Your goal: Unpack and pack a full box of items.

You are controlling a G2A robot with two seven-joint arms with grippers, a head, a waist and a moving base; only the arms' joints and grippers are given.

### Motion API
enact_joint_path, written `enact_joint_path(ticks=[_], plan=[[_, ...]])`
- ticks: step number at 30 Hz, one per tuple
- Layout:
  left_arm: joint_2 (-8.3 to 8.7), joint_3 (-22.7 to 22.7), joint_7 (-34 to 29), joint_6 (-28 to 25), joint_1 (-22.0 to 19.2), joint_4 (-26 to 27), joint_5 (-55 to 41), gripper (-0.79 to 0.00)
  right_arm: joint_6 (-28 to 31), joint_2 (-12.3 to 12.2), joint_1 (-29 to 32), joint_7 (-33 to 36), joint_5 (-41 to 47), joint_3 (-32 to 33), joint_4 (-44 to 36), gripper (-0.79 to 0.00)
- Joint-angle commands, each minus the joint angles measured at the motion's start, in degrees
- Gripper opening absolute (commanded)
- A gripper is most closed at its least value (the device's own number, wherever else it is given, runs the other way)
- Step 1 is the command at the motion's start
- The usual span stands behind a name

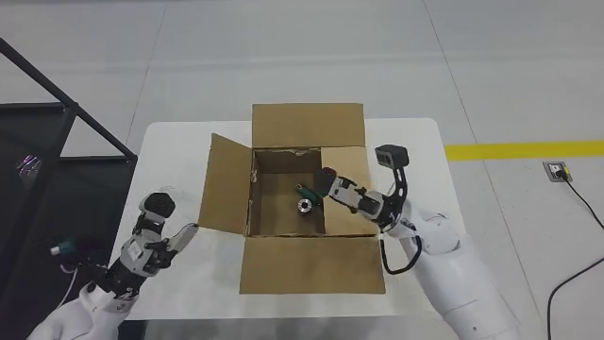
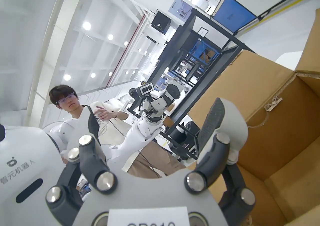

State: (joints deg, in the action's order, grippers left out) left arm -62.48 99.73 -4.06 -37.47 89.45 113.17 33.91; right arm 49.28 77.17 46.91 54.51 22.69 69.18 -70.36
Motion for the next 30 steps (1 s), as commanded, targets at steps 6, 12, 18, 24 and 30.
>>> enact_joint_path(ticks=[6,12,18,24,30], plan=[[-0.15,-11.7,-13.5,6.4,-10.3,0.5,-6.0,0.0,5.7,-3.6,13.4,-5.2,-4.6,9.0,-14.5,0.0],[-1.03,-22.0,-25.1,17.3,-21.1,-5.0,-15.1,0.0,8.7,-6.4,24.0,-8.2,-6.8,15.6,-23.6,0.0],[-1.03,-22.0,-25.1,17.3,-21.1,-5.0,-15.1,0.0,8.7,-6.5,24.4,-8.2,-7.0,16.0,-23.8,0.0],[-1.04,-21.9,-24.8,17.7,-21.0,-5.1,-15.0,0.0,7.8,-6.4,24.4,-9.2,-7.1,15.8,-24.4,0.0],[-1.4,-23.3,-24.4,22.4,-23.2,-8.7,-15.7,0.0,5.9,-6.6,23.6,-11.8,-6.4,14.7,-26.0,0.0]])
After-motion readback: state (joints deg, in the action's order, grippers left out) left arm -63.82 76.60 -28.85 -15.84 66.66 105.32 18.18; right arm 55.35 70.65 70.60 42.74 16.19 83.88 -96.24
